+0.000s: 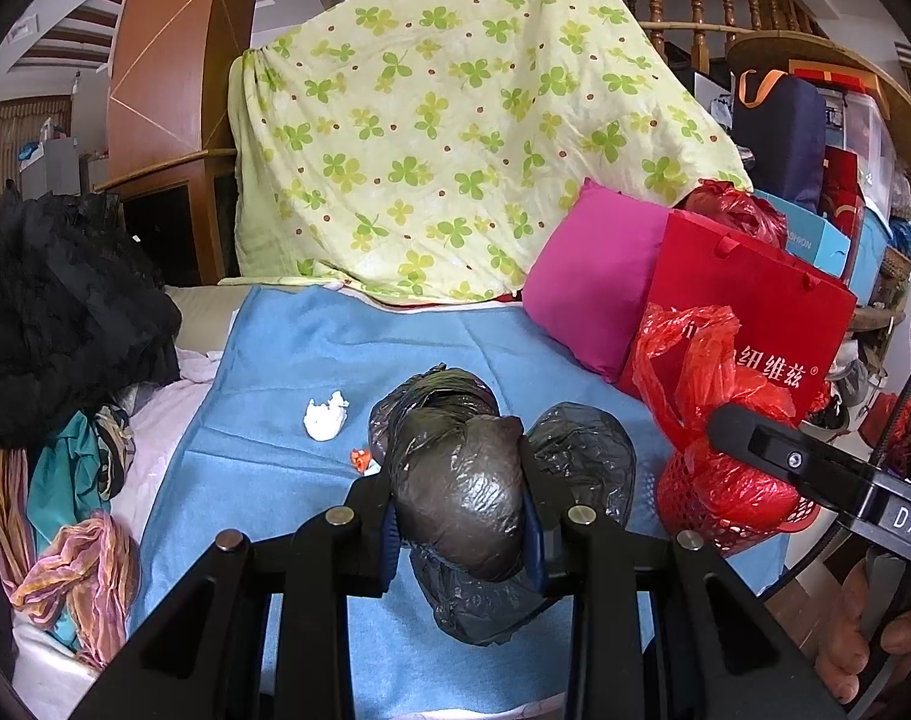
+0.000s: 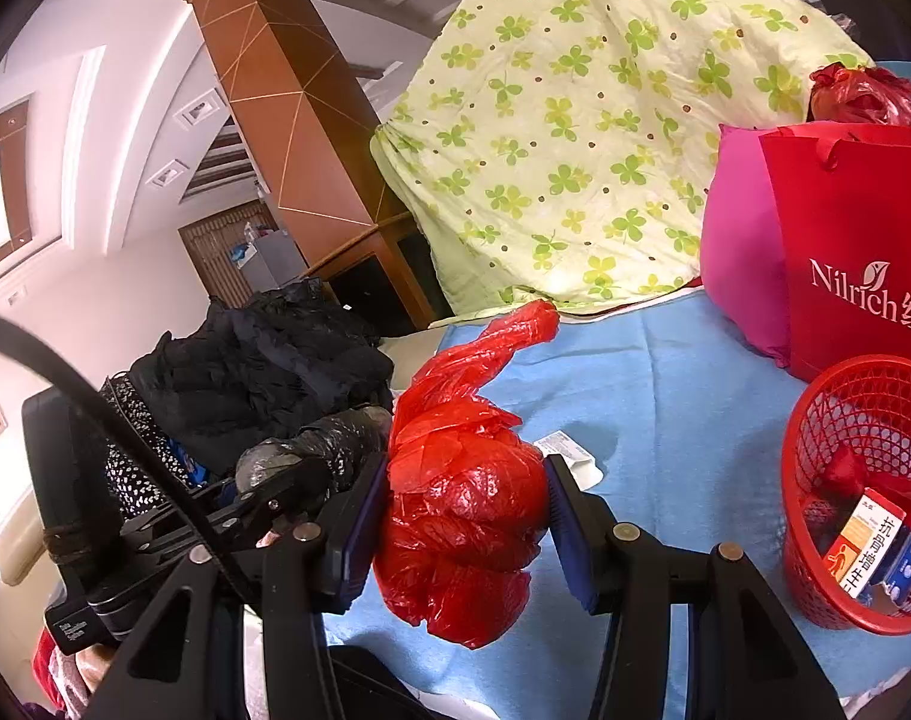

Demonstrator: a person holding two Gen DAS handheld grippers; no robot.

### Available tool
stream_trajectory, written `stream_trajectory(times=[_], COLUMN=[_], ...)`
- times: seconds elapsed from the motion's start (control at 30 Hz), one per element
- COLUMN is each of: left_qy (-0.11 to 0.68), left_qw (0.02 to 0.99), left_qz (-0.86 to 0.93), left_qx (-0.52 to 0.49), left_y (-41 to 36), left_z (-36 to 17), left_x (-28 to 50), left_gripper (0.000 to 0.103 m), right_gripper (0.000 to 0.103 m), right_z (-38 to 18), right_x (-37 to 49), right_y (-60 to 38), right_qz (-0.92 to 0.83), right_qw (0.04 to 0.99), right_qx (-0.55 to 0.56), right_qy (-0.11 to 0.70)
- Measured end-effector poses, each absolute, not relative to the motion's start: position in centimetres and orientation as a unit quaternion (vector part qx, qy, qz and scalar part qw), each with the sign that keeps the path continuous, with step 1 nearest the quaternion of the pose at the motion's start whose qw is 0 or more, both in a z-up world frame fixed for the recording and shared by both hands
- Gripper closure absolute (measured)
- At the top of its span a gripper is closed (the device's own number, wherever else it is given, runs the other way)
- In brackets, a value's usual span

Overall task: Collect trash
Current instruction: 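Lift both bags and carry them toward the red wastebasket, then open the left gripper over the basket to drop the black bag while right drops the red bag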

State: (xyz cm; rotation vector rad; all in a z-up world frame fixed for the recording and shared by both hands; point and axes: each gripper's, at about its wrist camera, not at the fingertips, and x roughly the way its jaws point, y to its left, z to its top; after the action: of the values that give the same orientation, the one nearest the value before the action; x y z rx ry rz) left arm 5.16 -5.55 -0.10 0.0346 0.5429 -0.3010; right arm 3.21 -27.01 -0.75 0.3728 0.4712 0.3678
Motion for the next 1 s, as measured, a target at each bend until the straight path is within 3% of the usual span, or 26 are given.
stream_trajectory(times=[1.0], left_qy=[0.28], left_qw=[0.942], left_qz=[-0.17], left_qx=[0.074], left_y=[-12.1], left_z=[-0.6], left_x=[4.9], left_gripper=[0.069], right_gripper=[0.049], right_z=[-1.5], right_x=[1.6], right_y=[-32.5], right_qz=[0.157], right_qw=[0.937], right_qx=[0.238], right_qy=[0.204])
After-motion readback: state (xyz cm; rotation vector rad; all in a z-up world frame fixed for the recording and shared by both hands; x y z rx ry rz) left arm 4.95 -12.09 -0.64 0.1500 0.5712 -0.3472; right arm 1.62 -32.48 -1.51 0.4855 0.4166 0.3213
